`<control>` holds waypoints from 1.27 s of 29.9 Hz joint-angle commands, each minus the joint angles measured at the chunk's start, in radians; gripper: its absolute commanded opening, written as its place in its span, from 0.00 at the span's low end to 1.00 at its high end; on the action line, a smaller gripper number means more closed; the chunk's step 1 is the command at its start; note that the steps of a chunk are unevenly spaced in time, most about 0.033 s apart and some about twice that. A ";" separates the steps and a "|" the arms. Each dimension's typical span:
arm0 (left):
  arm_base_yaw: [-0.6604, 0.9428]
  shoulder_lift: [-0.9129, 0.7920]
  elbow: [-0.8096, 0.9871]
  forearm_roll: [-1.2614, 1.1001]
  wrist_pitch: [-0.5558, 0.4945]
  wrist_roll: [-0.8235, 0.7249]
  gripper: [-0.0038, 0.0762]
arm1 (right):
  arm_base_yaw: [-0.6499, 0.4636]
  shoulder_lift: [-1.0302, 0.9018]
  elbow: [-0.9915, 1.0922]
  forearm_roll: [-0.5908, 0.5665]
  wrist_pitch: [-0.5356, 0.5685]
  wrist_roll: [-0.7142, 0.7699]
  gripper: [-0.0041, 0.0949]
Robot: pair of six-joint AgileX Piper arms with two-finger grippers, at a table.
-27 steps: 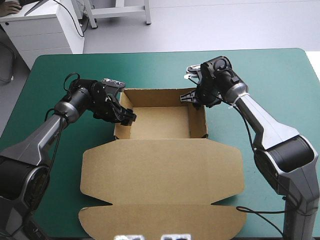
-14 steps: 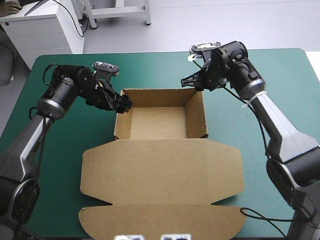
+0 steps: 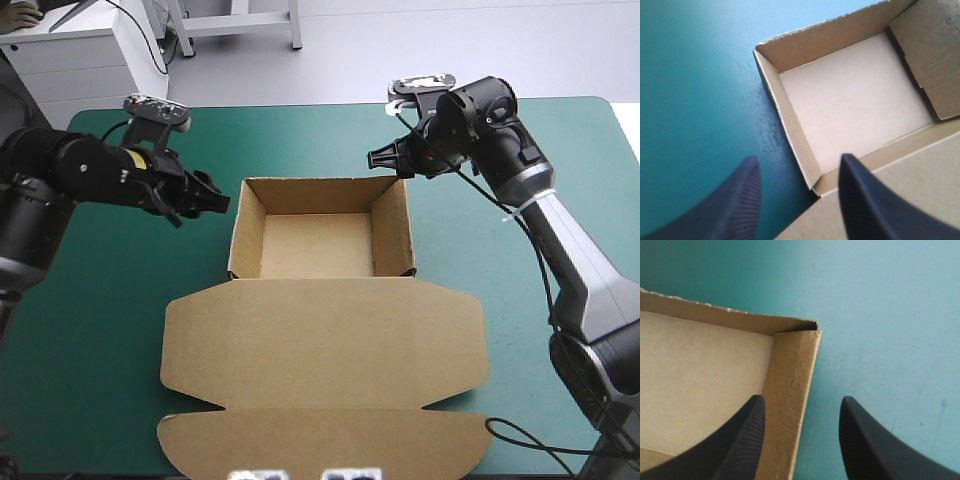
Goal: Fold the box
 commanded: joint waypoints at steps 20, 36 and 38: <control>-0.006 -0.673 0.596 0.029 -0.001 0.053 0.04 | -0.052 0.137 0.078 0.142 -0.003 -0.003 0.45; -0.006 -0.951 1.066 0.028 -0.150 0.053 0.04 | -0.052 0.160 0.078 0.122 -0.003 -0.055 0.02; -0.006 -0.955 1.073 0.028 -0.150 0.053 0.04 | -0.058 0.147 0.078 0.064 -0.003 -0.055 0.02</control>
